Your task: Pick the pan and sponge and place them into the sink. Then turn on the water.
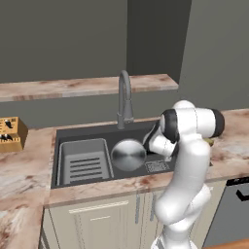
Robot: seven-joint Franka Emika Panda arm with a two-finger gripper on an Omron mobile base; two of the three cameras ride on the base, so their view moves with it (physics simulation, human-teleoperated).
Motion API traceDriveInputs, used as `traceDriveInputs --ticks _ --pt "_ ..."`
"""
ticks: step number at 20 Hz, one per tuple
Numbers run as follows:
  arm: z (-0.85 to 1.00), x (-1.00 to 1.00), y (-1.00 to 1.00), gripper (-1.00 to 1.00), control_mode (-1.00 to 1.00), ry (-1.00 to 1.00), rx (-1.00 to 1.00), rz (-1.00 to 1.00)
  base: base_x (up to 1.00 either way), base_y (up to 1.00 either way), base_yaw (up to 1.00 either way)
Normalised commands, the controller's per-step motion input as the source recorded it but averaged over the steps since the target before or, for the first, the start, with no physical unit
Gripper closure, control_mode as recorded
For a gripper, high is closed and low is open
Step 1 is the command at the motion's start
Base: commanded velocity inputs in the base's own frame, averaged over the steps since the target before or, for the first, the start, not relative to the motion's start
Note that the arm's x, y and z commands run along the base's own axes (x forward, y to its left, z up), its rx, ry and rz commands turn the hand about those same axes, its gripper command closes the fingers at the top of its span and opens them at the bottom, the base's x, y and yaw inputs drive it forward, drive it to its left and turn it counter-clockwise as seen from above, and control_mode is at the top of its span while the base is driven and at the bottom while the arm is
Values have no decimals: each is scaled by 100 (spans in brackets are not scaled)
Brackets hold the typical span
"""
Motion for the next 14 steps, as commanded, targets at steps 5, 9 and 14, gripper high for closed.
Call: traceDriveInputs --ticks 5,9,14 --pt "-49 33 0 100 -100 1 0 4 0 0 0" --pt "-63 30 -4 100 -100 0 1 6 0 0 0" --pt "-68 20 -13 100 -100 0 5 8 0 0 0"
